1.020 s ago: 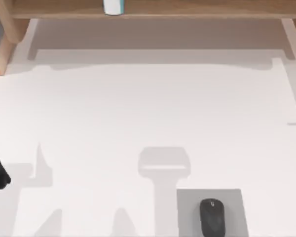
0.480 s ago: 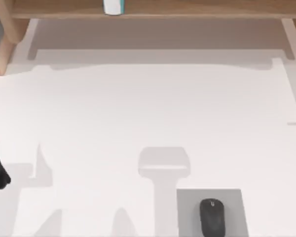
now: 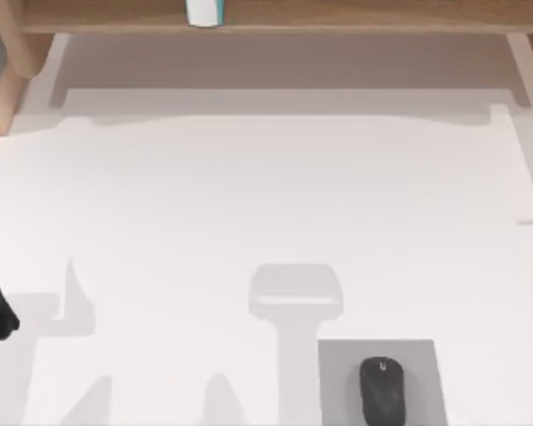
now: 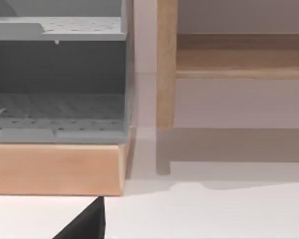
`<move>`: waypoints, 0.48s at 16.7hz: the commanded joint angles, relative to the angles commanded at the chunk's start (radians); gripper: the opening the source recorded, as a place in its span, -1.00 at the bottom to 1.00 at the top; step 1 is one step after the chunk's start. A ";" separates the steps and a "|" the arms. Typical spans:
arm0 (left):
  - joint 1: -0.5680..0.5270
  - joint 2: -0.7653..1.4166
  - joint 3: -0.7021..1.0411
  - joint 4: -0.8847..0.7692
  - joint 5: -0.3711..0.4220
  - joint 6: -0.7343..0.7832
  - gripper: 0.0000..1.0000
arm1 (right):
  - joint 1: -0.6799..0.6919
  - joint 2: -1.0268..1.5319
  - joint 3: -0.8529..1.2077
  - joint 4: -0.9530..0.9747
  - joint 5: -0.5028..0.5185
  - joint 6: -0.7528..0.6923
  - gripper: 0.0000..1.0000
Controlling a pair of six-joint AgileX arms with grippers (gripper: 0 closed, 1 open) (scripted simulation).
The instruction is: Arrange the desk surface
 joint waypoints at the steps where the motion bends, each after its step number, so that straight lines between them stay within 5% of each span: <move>1: 0.000 0.000 0.000 0.000 0.000 0.000 1.00 | 0.010 0.003 0.014 -0.007 0.003 0.000 -1.00; 8: 0.000 0.000 0.000 0.000 0.000 0.000 1.00 | 0.099 0.080 0.223 -0.146 0.102 -0.001 -1.00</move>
